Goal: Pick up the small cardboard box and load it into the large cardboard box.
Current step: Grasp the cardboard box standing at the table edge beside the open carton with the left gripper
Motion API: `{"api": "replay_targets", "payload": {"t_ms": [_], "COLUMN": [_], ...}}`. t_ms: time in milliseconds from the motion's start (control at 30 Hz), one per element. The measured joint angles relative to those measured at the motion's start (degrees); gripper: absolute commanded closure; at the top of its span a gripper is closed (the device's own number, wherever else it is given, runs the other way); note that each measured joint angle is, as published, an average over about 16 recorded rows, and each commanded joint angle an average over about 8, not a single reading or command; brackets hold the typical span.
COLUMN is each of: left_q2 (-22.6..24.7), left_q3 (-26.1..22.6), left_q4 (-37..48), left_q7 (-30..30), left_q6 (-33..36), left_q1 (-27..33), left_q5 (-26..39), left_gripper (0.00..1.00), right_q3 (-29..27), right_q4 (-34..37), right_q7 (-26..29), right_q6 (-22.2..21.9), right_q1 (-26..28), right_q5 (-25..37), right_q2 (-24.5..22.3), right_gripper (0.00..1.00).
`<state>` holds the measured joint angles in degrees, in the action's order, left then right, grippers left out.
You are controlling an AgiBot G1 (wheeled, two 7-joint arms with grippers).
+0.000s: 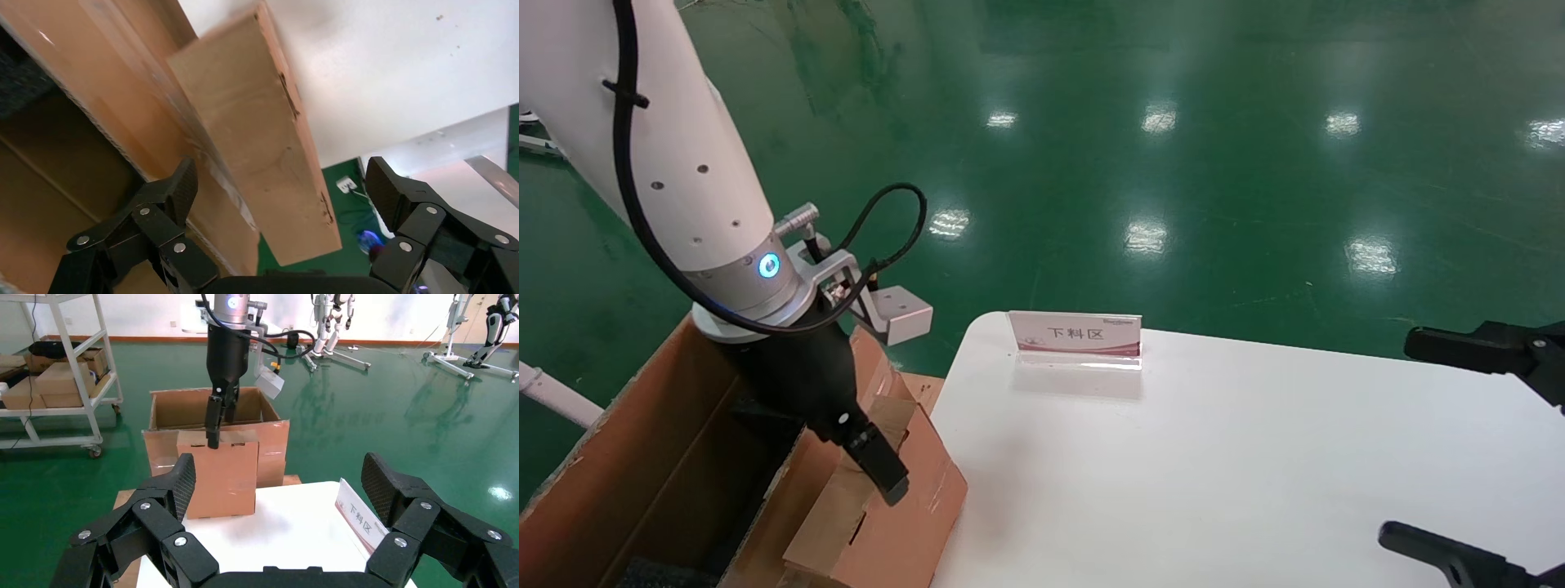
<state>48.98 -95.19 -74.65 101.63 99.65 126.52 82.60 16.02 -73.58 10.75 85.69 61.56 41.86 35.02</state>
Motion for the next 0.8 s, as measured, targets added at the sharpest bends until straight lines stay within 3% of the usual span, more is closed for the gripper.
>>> {"api": "replay_targets", "payload": {"t_ms": [733,767,800], "left_q2": [0.5,0.55,0.59], "left_q3": [-3.01,-3.07,-3.13], "left_q4": [4.49,4.62,4.75], "left_q7": [-1.67,-1.73,-1.79], "left_q6": [-0.7,-0.74,-0.77], "left_q1": [-3.84,-3.99,-4.13], "left_q5": [-1.13,-1.12,-1.12], "left_gripper": [0.0,0.02,0.15], "right_q3": [0.0,0.0,0.0], "right_q4": [0.0,0.0,0.0], "right_q7": [0.0,0.0,0.0], "right_q6": [0.0,0.0,0.0], "right_q1": [0.0,0.0,0.0], "right_q5": [0.0,0.0,0.0], "right_q2": [0.0,0.0,0.0], "right_gripper": [0.0,0.0,0.0]}}
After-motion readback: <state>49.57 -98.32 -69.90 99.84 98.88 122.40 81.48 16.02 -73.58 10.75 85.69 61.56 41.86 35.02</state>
